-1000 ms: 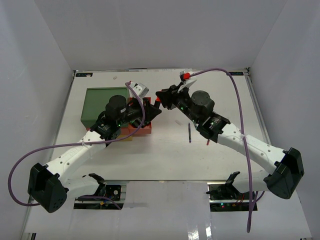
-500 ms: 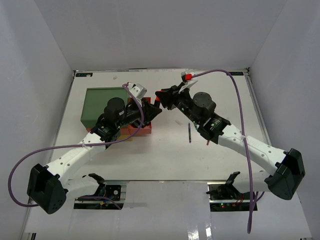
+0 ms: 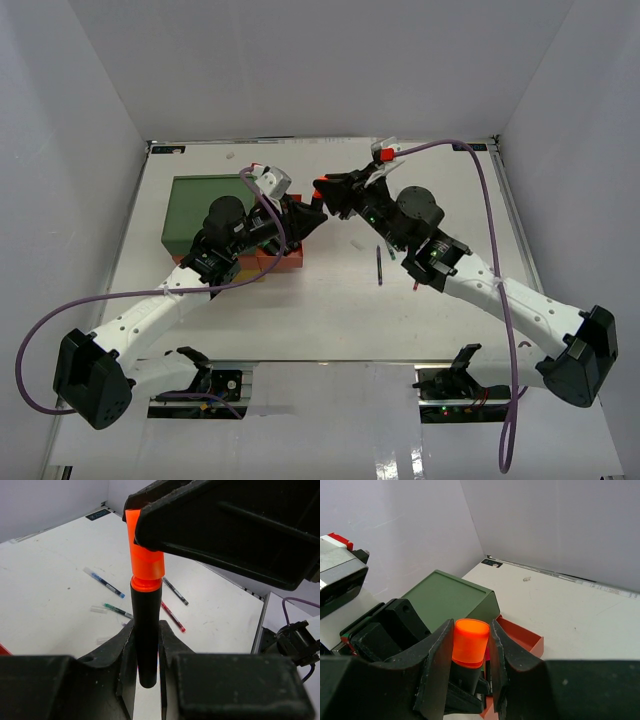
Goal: Sort the stationery into containers
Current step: Close the pen cap on the pen.
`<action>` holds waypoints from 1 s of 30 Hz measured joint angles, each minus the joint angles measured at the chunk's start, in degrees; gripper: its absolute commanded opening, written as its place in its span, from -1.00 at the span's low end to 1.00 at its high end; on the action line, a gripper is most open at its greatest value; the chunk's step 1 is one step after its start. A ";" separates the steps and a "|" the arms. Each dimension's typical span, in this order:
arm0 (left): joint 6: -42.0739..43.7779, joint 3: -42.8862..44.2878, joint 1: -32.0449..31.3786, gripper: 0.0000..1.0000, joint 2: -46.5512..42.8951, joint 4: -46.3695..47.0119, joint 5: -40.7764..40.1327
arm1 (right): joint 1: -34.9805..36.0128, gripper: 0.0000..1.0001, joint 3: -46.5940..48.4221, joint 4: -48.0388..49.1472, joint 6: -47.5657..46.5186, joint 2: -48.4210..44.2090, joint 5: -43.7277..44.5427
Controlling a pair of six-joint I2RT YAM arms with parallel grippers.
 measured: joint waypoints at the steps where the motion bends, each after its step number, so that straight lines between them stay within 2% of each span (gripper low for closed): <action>1: 0.11 0.00 0.00 -1.00 0.00 0.22 0.28 | 0.02 -0.22 0.00 -0.02 -0.15 -0.24 -0.02; 7: 0.33 0.00 0.00 -1.00 0.00 1.53 2.25 | 0.13 0.11 0.00 -2.25 -1.70 -2.75 -0.70; 12: 0.28 0.00 0.00 -1.00 0.00 2.05 3.30 | 0.15 0.28 0.04 -4.96 -3.67 -6.40 -1.20; 14: 0.33 0.00 0.00 -0.99 0.00 2.73 3.80 | 0.17 0.42 0.48 -6.45 -4.55 -7.72 -1.62; 15: 0.37 0.00 0.00 -0.98 0.00 2.95 4.17 | 0.17 0.59 0.63 -6.93 -4.85 -8.22 -1.88; 18: 1.25 0.00 0.00 -0.96 0.00 3.45 5.70 | 0.26 0.90 0.72 -8.76 -6.58 -10.05 -2.34; 20: 1.84 0.00 0.00 -0.96 0.00 3.67 6.84 | 0.26 0.80 0.70 -9.99 -8.11 -11.28 -2.45; 26: 3.96 0.35 0.00 -1.00 0.52 3.48 12.72 | -0.33 0.81 3.63 -17.57 -13.99 -13.73 -6.21; 30: 4.85 1.57 0.00 -1.00 1.73 2.12 16.37 | -2.45 0.87 8.17 -22.18 -17.40 -13.33 -12.35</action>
